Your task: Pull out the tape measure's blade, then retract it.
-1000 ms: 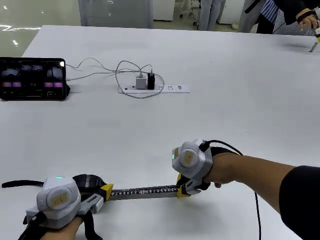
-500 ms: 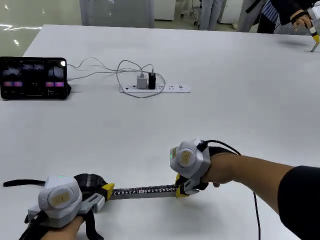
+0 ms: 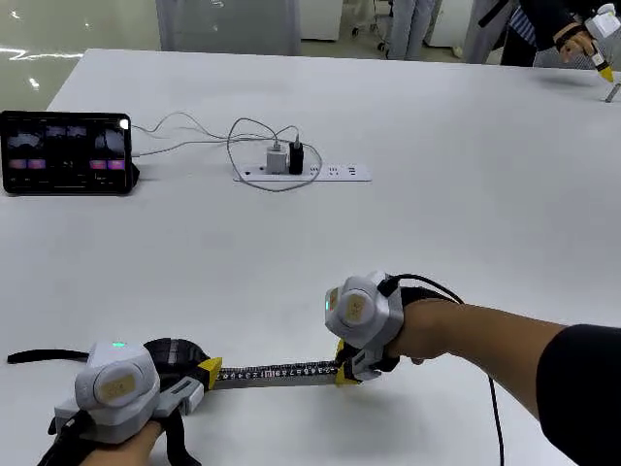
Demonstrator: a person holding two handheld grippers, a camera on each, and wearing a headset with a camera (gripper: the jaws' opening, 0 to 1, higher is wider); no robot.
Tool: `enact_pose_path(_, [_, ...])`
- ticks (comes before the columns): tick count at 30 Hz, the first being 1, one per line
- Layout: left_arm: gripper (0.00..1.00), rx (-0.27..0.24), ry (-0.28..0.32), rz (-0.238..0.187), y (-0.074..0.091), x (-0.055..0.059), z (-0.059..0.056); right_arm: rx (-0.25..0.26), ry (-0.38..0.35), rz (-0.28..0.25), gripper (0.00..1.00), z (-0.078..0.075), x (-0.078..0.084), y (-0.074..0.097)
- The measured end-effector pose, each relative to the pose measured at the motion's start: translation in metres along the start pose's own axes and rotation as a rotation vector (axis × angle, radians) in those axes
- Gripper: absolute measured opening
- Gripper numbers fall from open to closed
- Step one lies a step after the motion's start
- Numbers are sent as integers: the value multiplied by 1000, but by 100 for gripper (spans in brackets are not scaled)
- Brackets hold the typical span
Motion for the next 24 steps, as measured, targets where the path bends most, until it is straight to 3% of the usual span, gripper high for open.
enact_pose_path(24, [64,2,-1,10,0,0,0,-16,-11,-21,10,2,-12,-1])
Point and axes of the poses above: the centre of the closed fingertips' face, and the gripper's own axes: y roughly backward along the fingers, z roughly to its left, x roughly out of its underside, the point moved 3 cm from there along y, roughly backward along the fingers, and after that the axes turned 10 degrees about z, right-handed, at the moved point
